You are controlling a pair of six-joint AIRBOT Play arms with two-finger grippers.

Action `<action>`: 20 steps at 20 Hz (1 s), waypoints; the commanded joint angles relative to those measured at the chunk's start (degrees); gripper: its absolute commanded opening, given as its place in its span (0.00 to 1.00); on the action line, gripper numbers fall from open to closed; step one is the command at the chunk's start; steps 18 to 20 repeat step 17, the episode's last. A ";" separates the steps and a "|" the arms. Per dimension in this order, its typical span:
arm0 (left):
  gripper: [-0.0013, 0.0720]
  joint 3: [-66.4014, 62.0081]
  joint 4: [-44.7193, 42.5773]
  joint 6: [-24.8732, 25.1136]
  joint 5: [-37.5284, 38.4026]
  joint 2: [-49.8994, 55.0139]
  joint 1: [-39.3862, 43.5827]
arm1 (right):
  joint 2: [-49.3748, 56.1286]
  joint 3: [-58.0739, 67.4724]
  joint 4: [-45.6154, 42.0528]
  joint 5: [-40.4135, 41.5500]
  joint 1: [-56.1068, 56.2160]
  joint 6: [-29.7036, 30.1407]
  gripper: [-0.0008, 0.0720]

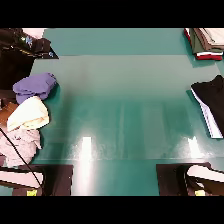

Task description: Fold the shirts.

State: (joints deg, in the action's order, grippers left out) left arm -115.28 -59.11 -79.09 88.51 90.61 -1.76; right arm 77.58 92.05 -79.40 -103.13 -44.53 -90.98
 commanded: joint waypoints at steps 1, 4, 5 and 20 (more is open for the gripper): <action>0.05 0.00 0.02 0.00 -1.57 -0.04 0.00 | -2.62 -0.26 10.25 3.76 4.96 -0.46 0.62; 0.05 0.00 0.02 0.00 -3.93 -0.04 0.00 | -6.36 -0.28 10.80 8.46 12.41 0.00 0.22; 0.05 0.00 0.02 0.00 -4.81 -0.02 0.00 | -7.48 -0.26 10.78 9.79 15.08 0.11 0.03; 0.05 0.00 0.00 0.00 -8.17 -0.04 0.00 | -10.95 -0.28 10.36 13.11 39.21 0.13 0.04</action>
